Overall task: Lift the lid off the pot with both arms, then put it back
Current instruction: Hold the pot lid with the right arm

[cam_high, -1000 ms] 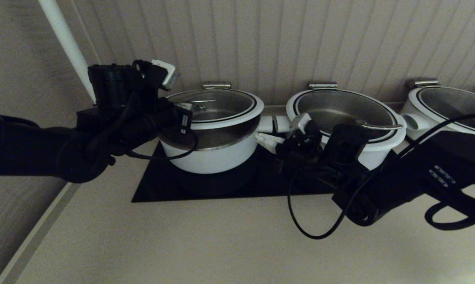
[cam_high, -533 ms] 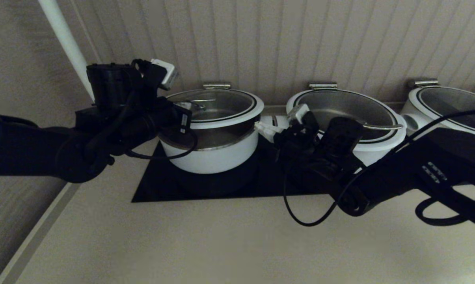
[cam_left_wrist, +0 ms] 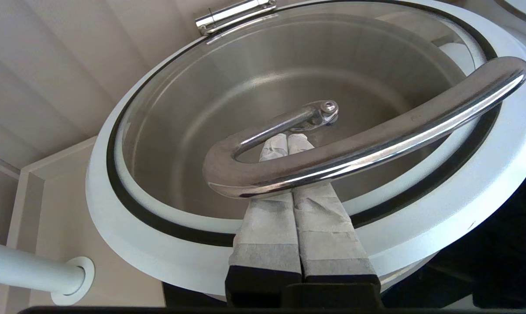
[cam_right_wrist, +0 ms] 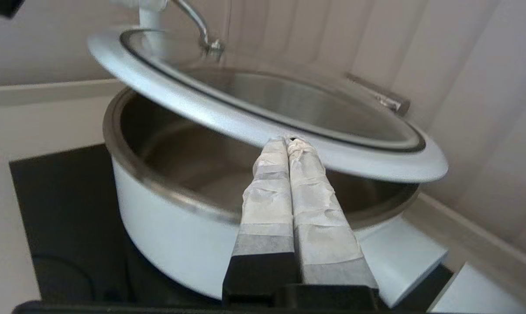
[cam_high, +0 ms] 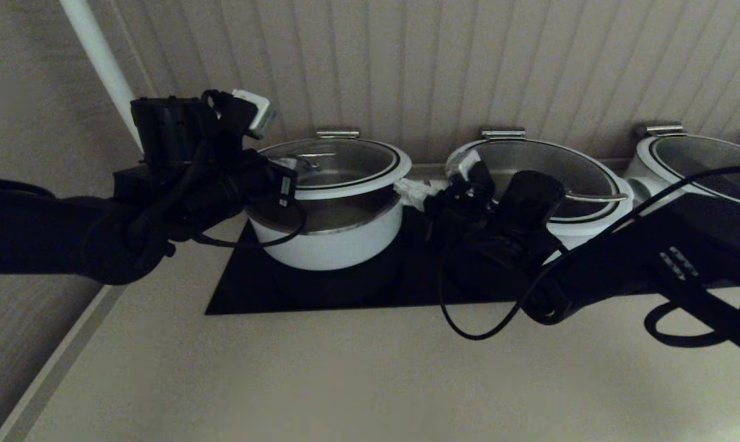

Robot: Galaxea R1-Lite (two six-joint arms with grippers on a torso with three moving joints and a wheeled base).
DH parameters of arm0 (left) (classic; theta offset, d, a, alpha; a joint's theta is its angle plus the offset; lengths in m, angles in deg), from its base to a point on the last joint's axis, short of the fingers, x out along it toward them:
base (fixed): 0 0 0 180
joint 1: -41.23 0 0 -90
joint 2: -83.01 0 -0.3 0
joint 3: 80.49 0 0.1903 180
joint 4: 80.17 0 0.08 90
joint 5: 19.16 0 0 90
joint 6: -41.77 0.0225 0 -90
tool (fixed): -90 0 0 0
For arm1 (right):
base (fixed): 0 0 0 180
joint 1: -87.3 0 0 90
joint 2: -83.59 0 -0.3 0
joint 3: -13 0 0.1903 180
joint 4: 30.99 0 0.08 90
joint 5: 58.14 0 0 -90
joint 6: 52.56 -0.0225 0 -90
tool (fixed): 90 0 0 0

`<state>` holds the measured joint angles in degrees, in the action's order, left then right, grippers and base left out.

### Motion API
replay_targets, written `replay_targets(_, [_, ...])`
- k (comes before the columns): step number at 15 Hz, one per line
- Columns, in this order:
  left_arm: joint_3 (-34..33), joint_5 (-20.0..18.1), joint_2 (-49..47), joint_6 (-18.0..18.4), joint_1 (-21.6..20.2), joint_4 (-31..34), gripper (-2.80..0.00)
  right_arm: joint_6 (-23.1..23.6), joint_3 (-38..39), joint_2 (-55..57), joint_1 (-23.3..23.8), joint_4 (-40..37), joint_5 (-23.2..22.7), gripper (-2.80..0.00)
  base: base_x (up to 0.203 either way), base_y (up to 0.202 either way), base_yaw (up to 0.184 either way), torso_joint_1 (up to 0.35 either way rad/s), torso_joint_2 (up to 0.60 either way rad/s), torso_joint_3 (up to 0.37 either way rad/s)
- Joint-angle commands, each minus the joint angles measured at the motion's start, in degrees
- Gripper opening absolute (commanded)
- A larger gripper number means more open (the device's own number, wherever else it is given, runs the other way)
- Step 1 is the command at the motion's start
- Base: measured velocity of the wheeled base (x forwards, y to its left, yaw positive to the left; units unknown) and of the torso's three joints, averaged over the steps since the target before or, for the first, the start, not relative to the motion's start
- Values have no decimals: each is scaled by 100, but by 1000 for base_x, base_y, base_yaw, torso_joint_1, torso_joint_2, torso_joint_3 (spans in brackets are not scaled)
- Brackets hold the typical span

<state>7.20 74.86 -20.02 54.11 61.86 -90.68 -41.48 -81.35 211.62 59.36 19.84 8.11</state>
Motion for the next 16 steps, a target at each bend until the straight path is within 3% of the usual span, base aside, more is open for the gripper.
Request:
replay_targets(1, [1,2,16,6,1,-22,-280,8,-152,-6,-1,-37,-16,-280,0,0,0,0,0,0])
replay_targets(16, [9,-7,-85,-21,-7,-40,-280,17,422,242,-324,347,14,-280,0,0,0,0,0,0])
